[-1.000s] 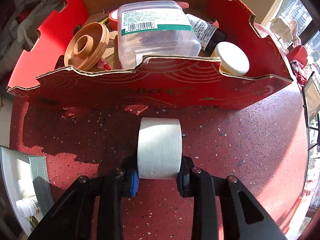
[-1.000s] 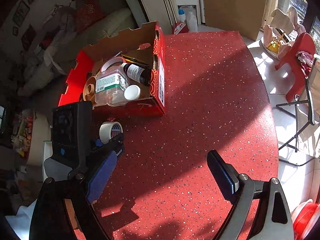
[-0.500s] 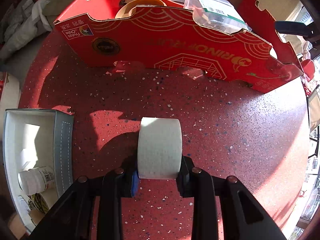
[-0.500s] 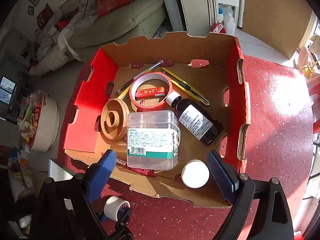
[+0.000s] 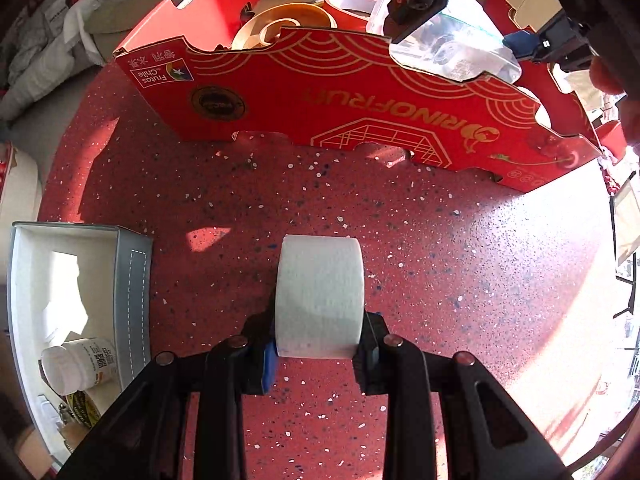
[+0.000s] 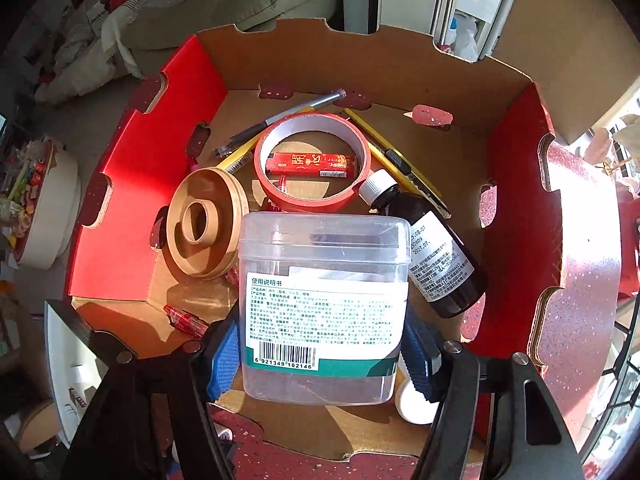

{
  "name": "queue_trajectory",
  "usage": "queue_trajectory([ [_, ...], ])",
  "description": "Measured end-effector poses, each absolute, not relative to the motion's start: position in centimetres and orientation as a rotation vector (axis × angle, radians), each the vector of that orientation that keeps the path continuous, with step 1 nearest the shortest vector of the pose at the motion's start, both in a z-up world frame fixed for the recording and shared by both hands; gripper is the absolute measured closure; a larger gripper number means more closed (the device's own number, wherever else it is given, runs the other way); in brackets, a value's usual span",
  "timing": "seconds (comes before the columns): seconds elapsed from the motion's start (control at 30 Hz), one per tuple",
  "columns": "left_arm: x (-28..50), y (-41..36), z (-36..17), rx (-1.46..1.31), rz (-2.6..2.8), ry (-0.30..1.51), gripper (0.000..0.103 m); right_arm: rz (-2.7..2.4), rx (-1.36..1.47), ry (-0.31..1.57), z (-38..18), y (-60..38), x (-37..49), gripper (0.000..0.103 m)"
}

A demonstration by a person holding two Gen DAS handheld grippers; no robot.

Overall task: Organize rigid objects
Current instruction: 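Grasp the white tape roll with left tool while right tool grasps the clear plastic container, then carry the tape roll with left tool while right tool carries the clear container to the tray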

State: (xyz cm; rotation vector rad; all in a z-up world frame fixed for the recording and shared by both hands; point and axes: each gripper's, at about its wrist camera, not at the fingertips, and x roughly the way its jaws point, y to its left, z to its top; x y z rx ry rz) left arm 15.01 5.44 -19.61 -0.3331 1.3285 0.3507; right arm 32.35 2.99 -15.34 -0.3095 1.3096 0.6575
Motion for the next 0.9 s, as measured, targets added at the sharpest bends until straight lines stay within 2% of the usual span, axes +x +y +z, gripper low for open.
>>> queue_trajectory([
  [0.2, 13.4, 5.7, -16.7, -0.318, 0.331, 1.283, 0.071, 0.685, -0.145, 1.231, -9.8, -1.0, 29.5, 0.033],
  [0.37, 11.2, 5.3, -14.4, -0.292, 0.292, 1.253, 0.071, 0.671, -0.105, 1.207, -7.3, -4.3, 24.9, 0.033],
  [0.63, 7.4, 3.3, -12.5, -0.245, 0.196, 1.233, 0.071, 0.541, -0.060, 1.292, -7.5, -10.4, 17.8, 0.033],
  [0.9, 0.5, 1.4, -9.7, -0.183, 0.094, 1.251, 0.071, 0.428, -0.010, 1.343, -7.2, -13.8, 10.1, 0.033],
])
